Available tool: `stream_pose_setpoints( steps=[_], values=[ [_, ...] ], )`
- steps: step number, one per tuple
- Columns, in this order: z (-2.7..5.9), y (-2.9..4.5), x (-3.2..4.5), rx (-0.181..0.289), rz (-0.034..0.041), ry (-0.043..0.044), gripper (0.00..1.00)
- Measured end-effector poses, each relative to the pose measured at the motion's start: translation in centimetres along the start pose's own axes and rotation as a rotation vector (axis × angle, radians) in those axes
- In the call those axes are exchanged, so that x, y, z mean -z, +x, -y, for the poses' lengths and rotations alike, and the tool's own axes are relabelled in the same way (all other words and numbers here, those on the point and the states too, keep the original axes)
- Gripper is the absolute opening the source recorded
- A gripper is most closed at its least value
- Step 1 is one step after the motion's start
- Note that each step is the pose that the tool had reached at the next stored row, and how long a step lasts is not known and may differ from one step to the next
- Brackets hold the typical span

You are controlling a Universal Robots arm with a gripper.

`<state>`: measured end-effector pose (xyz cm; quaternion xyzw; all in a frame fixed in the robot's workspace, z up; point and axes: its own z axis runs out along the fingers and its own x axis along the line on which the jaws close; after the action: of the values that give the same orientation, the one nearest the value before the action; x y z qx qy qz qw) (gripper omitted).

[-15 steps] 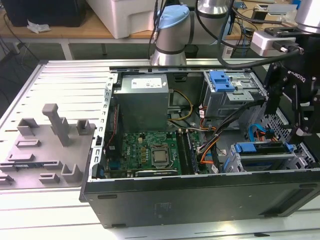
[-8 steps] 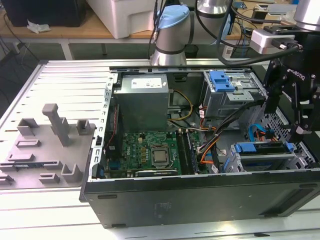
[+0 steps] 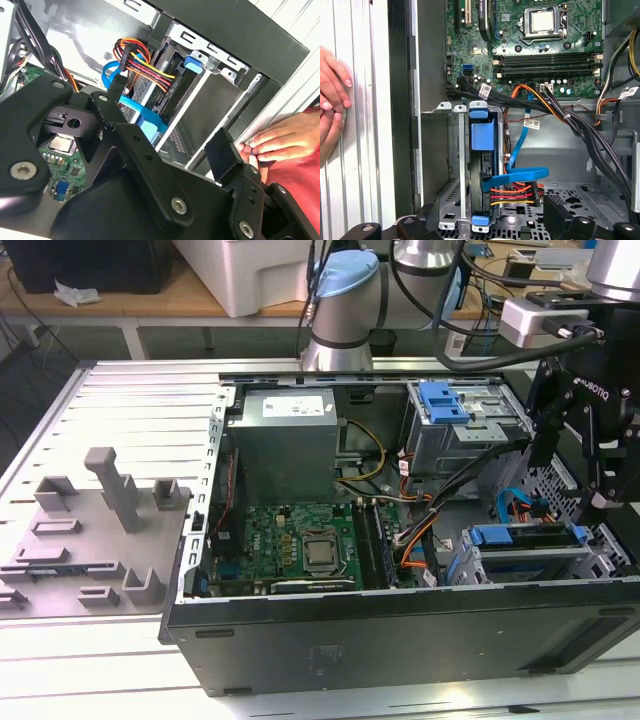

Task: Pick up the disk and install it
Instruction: 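Insert the second disk wire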

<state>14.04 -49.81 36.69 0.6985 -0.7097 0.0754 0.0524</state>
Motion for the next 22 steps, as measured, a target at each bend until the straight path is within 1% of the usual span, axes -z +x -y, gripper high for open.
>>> stream_pose_setpoints(
  steps=[4, 6, 8, 9, 13, 14, 15, 20, 22],
  values=[
    [-0.09, 0.00, -0.01, 0.000, 0.0001, -0.0001, 0.90],
    [-0.50, 0.01, 0.01, 0.000, -0.0006, 0.0000, 0.90],
    [-1.28, 0.02, 0.03, 0.000, -0.0016, 0.0000, 0.90],
    [-1.47, 0.03, 0.04, 0.000, -0.0026, 0.0000, 0.90],
    [-1.56, 0.03, 0.04, 0.000, -0.0069, 0.0002, 0.89],
    [-1.56, 0.03, 0.04, 0.000, -0.0084, 0.0002, 0.82],
    [-1.56, 0.03, 0.04, 0.000, -0.0105, 0.0002, 0.69],
    [-1.56, 0.03, 0.04, 0.000, -0.0143, 0.0003, 0.68],
    [-1.56, 0.03, 0.04, 0.000, -0.0165, 0.0003, 0.55]
  ],
)
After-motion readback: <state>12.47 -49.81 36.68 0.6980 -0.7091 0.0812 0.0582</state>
